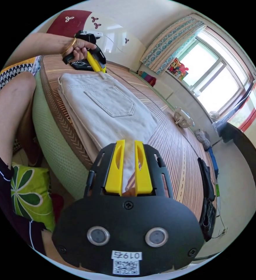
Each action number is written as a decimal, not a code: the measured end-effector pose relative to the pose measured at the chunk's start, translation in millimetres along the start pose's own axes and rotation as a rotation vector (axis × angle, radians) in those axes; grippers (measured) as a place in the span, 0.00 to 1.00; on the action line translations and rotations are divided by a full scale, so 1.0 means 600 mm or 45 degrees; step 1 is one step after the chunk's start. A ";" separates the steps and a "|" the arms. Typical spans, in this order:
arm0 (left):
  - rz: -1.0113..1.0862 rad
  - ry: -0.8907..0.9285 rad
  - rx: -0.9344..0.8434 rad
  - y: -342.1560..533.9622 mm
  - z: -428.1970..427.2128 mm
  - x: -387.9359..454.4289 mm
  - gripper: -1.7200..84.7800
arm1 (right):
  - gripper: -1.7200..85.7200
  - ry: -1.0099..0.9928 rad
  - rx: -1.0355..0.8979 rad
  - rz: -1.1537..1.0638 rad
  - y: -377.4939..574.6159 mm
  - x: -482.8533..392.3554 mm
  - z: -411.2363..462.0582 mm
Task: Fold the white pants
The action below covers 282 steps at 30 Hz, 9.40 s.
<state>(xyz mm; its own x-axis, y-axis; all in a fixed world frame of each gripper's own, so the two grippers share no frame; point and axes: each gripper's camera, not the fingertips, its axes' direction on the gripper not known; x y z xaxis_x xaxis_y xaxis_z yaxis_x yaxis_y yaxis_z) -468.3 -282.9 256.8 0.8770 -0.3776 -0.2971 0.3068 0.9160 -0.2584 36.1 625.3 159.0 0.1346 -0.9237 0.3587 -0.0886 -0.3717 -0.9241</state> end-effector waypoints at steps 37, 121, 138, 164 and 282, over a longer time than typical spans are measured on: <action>0.175 -0.057 -0.046 0.008 -0.051 -0.080 0.05 | 0.11 -0.189 0.001 0.111 0.150 -0.001 0.148; 0.019 0.172 0.147 0.308 -0.171 -0.232 0.04 | 0.09 0.289 0.037 -0.223 -0.156 -0.091 -0.300; -0.022 0.012 0.078 0.343 -0.112 -0.209 0.04 | 0.09 0.477 -0.273 -0.575 -0.169 -0.094 -0.234; 0.473 -0.366 0.365 0.700 -0.013 0.058 0.04 | 0.10 0.215 0.057 0.000 -0.187 0.117 -0.383; 1.756 -1.263 0.084 1.023 0.506 0.263 0.10 | 0.01 1.032 -0.401 -1.588 -0.349 -0.204 -0.426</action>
<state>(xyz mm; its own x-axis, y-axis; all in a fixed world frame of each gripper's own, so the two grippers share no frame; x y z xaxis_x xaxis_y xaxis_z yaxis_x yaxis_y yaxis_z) -29.4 260.8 330.6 0.3545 0.8447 0.4010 -0.8328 0.4802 -0.2754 -214.0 792.8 342.2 -0.2717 0.2250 0.9357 -0.5462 -0.8366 0.0425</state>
